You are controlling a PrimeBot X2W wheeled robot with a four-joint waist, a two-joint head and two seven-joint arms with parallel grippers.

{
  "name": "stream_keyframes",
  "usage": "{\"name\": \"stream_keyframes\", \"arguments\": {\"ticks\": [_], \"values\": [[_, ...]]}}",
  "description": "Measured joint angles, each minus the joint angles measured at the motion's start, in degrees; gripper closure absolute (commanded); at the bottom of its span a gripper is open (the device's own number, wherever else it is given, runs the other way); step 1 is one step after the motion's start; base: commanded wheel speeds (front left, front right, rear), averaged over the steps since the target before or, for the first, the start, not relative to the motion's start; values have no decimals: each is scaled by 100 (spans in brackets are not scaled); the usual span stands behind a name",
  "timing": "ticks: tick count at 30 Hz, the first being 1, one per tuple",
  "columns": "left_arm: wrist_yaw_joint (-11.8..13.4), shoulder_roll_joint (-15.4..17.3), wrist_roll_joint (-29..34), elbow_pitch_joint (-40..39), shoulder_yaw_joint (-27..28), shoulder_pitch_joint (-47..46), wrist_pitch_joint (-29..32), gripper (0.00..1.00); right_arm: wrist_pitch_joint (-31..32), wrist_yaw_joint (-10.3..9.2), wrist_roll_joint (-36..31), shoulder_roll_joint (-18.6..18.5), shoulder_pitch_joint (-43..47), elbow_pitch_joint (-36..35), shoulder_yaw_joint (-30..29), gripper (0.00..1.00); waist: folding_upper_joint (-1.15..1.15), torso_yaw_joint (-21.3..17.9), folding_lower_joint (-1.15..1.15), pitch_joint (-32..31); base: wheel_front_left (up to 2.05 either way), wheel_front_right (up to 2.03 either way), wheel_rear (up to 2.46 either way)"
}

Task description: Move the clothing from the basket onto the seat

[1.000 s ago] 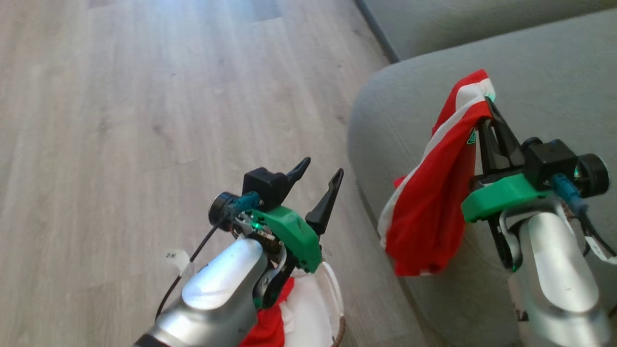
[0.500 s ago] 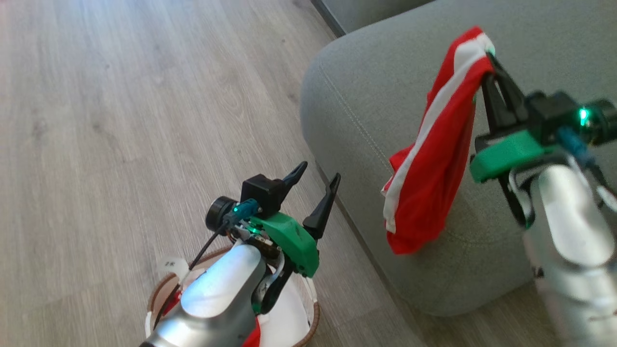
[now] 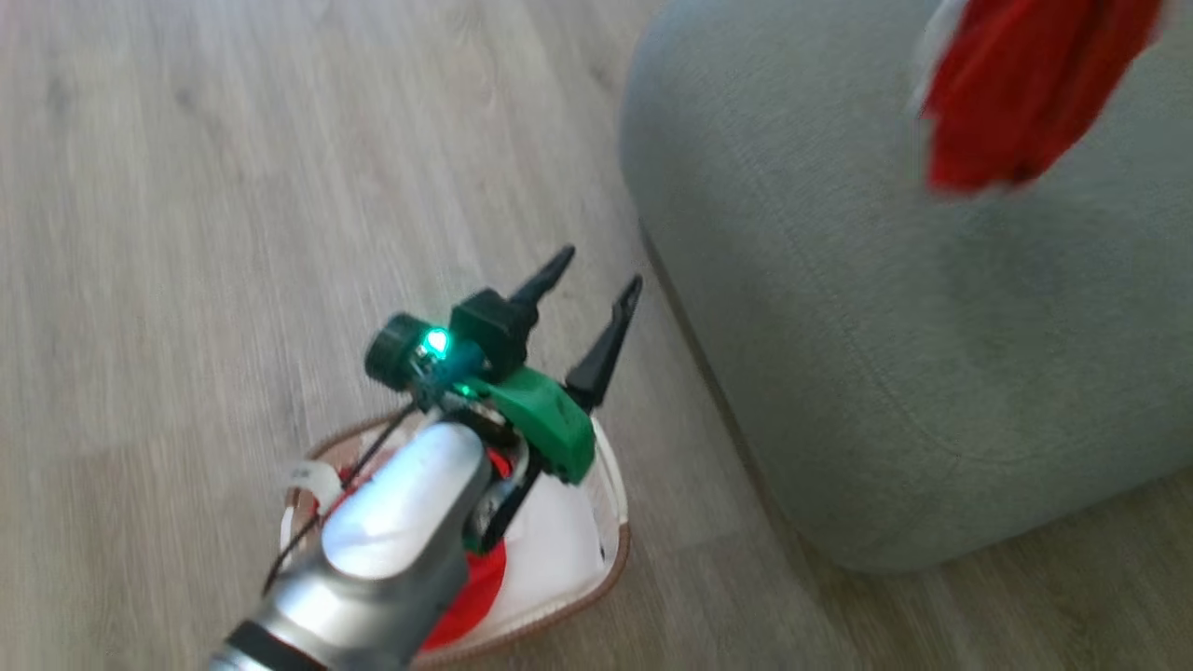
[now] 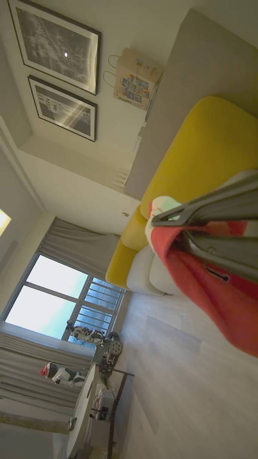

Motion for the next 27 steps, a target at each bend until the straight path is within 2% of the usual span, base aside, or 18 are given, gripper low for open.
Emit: {"name": "stream_keyframes", "arguments": {"ticks": [8, 15, 19, 27], "values": [[201, 371, 224, -499, 45, -264, 18, 0, 24, 0, -245, -471, -1454, 638, -648, 100, 0, 426, 1, 810, 0, 0, 0], [385, 641, 424, -1178, 44, -503, 265, 0, -172, 0, -493, -631, -1967, 1335, -1573, 100, 0, 768, 1, 1492, 0, 0, 0], [460, 777, 558, -1545, 31, -588, 474, 0, -338, 0, -641, -569, -1905, 1780, -2087, 100, 0, 878, 1, 1882, 0, 0, 0], [554, 907, 621, -1885, -38, -606, 667, 0, -489, 0, -843, 41, -1160, 2643, -2986, 100, 0, 915, 1, 2454, 0, 0, 0]]}}
